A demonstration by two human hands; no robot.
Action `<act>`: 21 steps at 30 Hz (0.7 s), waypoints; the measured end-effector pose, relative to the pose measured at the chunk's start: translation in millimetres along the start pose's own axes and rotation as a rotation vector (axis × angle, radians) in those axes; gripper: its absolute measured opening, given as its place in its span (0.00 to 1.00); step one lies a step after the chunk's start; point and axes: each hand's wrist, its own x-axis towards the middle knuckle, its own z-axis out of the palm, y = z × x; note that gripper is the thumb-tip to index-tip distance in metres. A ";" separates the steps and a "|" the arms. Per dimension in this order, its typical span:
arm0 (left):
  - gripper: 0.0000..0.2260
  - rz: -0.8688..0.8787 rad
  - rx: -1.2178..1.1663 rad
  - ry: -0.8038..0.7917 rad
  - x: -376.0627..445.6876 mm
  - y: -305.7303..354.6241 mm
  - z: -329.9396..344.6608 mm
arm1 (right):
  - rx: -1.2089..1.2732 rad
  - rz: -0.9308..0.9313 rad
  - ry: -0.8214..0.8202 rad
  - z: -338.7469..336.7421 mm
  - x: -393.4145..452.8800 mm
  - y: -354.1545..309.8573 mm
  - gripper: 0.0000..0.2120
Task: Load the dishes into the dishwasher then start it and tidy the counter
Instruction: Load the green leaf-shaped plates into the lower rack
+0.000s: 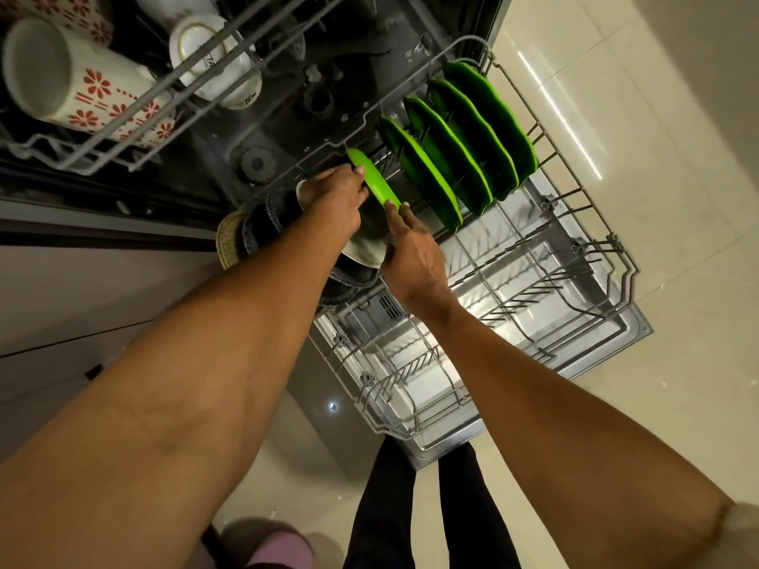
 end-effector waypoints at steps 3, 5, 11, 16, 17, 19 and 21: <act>0.12 -0.017 0.057 -0.006 0.9 -6.4 4.6 | 0.007 0.013 -0.083 -3.3 -0.6 -1.0 0.42; 0.11 0.007 0.111 0.035 0.3 -11.5 6.3 | -0.010 0.016 -0.118 -3.9 -2.1 0.1 0.44; 0.09 -0.011 0.109 0.020 -7.1 -17.0 -0.2 | -0.032 -0.014 -0.104 -8.5 -8.2 -3.6 0.42; 0.04 -0.019 0.114 0.051 -4.1 -27.7 -9.3 | -0.041 0.005 -0.170 -5.9 -7.5 -4.7 0.43; 0.04 -0.005 0.156 0.061 -3.8 -32.5 -11.8 | -0.046 0.016 -0.189 -5.3 -7.2 -4.5 0.43; 0.05 0.013 0.219 0.043 -6.2 -40.7 -16.5 | -0.054 0.037 -0.217 -6.5 -8.2 -6.2 0.43; 0.08 0.014 0.223 0.012 -8.9 -44.7 -19.8 | -0.056 0.047 -0.228 -8.2 -11.2 -9.0 0.43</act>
